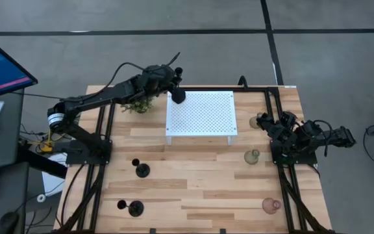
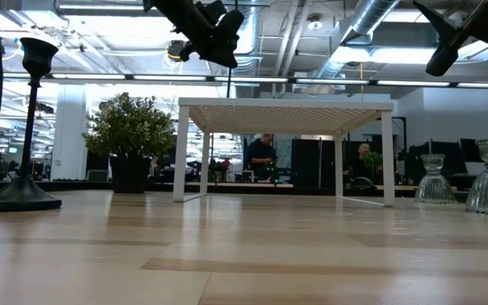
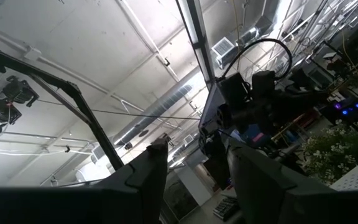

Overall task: Pick & Place candle stick holders
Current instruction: Put the top black candle holder on the shelf

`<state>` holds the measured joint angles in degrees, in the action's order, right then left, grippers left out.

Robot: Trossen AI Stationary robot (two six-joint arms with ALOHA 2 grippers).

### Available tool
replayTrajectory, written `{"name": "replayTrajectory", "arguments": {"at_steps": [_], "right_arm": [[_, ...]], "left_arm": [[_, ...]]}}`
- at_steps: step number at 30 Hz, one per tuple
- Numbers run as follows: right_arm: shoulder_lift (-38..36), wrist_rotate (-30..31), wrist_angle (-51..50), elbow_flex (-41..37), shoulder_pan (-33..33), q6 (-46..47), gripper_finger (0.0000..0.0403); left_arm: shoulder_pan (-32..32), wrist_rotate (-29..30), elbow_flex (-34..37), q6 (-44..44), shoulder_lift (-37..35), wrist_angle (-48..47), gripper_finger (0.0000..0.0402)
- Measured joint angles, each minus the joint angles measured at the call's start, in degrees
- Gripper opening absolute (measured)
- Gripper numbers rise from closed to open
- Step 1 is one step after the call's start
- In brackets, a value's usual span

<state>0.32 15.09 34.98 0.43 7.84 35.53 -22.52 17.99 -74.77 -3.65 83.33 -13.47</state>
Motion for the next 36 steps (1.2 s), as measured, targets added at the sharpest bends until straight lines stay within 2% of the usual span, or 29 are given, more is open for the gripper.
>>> {"name": "replayTrajectory", "arguments": {"at_steps": [7, 14, 19, 25, 32, 36], "right_arm": [[0.0, 0.0, 0.0, 0.0, 0.0, 0.0, 0.0159], [0.0, 0.0, -0.1, 0.0, 0.0, 0.0, 0.0159], [0.0, 0.0, -0.1, 0.0, 0.0, 0.0, 0.0159], [0.0, 0.0, -0.4, 0.0, 0.0, 0.0, 0.0159], [0.0, 0.0, -0.4, 0.0, 0.0, -0.1, 0.0159], [0.0, 0.0, -0.4, 0.0, 0.0, -0.1, 0.0159]], "left_arm": [[0.0, 0.0, 0.3, -0.2, 0.0, 0.7, 0.0017], [0.1, -0.1, 0.4, -0.2, 0.0, 1.6, 0.0056], [0.5, -0.5, 0.4, -0.1, -0.3, 1.5, 0.0096], [1.2, -1.4, 0.4, 0.4, -2.0, 0.1, 0.0172], [3.7, -1.7, 0.4, 0.1, -10.9, -11.9, 0.0244], [8.4, -6.4, 0.3, -3.6, -19.6, -22.9, 0.0256]]}}
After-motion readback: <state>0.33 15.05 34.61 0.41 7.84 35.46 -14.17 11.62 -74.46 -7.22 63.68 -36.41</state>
